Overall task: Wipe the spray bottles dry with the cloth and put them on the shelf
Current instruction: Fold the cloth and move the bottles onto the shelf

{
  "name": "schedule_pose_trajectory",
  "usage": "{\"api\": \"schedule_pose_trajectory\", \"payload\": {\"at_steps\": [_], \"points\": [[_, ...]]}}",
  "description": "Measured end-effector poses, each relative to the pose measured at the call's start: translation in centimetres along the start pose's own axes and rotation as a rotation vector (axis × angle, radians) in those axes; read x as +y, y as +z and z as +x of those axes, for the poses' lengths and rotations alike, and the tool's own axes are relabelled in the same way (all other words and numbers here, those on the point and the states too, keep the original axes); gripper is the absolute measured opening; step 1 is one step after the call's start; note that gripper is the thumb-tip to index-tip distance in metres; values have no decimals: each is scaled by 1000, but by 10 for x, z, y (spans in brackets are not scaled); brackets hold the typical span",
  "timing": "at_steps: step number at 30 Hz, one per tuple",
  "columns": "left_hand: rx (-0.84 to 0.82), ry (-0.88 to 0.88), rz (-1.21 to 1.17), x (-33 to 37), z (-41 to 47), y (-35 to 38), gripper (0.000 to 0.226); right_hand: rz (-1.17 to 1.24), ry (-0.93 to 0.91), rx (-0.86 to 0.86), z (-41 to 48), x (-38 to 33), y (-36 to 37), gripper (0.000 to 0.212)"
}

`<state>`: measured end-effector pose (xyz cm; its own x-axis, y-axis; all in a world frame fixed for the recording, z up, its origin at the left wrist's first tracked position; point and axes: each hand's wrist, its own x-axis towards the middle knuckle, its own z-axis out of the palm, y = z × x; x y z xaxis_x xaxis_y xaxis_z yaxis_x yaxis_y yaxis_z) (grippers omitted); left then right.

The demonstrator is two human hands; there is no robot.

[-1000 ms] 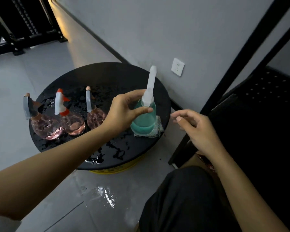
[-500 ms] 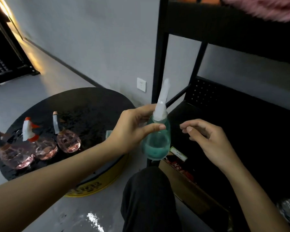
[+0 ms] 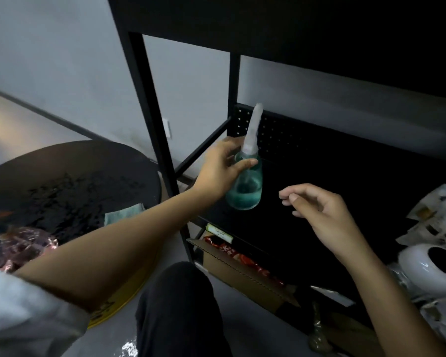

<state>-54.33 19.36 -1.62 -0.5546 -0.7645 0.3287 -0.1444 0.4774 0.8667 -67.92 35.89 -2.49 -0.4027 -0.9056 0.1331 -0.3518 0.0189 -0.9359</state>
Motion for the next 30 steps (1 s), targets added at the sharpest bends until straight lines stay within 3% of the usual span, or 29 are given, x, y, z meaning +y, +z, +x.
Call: {"api": "schedule_pose_trajectory", "payload": {"at_steps": [8,19,30], "points": [[113,-91,-13,-32,57,43,37,13,42,25,8,18,-6,21],[77,-37,156,-52,86,67,28,55,80,34,16,28,-3,20],[16,-83,145,-48,91,64,30,70,105,28,21,29,6,20]]}}
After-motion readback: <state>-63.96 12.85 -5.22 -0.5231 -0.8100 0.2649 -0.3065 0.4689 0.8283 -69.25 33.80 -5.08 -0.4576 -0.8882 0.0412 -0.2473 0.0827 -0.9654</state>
